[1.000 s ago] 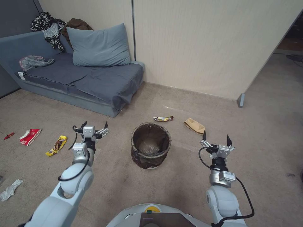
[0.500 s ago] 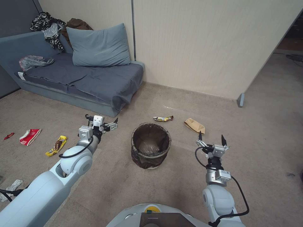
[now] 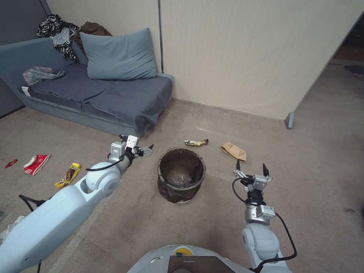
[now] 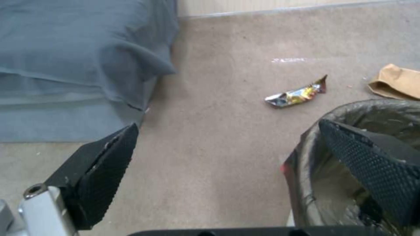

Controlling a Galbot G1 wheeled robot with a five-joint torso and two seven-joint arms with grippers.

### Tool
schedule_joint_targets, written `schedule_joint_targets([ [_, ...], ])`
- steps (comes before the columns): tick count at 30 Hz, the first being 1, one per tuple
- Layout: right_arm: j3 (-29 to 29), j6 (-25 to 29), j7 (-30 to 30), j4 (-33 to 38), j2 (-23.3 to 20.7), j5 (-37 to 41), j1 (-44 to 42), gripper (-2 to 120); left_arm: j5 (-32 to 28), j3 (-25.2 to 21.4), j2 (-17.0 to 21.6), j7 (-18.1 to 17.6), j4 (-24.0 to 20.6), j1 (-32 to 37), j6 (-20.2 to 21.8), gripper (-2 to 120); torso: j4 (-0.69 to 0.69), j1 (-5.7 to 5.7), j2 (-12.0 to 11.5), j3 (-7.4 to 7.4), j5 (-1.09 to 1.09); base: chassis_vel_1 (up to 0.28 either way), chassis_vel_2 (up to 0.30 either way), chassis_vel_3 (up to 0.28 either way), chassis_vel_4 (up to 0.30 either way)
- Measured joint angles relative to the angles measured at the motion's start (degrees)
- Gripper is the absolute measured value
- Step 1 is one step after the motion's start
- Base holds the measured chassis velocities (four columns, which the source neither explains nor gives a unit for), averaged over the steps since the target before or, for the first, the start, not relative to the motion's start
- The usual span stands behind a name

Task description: Pick up the trash bin, then pick up the garbage from the floor and place it into the trash bin.

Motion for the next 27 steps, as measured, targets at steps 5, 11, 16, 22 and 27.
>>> schedule_joint_targets([
  [5,0.04,0.04,0.04,-0.15,-0.01,0.01,0.02,100,-2.48,2.16,-0.62,-0.71,0.43,-2.67,2.15,99,0.01,0.0,0.0,0.0,-0.01,0.0,0.0,0.0,0.0],
  [11,-0.08,0.06,0.08,-0.32,0.08,0.03,0.28,100,-5.61,6.41,-1.59,-1.71,1.06,-7.57,4.99,100,0.0,0.0,0.0,0.0,0.01,0.0,0.0,0.0,0.0],
  [16,-0.27,0.07,0.08,-0.5,0.36,-0.02,0.48,100,-6.66,10.08,-2.53,-2.38,2.31,-10.92,6.3,99,0.0,0.0,0.0,0.0,0.01,0.0,0.0,0.0,0.0],
  [22,-0.27,0.15,0.09,-0.59,0.54,-0.07,0.66,100,-7.6,12.86,-3.83,-3.14,3.54,-12.77,7.24,99,0.0,0.0,0.0,0.0,0.0,0.0,0.0,0.0,0.0],
  [27,-0.25,0.17,0.11,-0.59,0.7,-0.08,0.79,100,-10.34,14.65,-5.67,-4.66,4.85,-14.29,8.92,98,0.0,0.0,0.0,0.0,0.0,0.0,0.0,0.0,0.0],
])
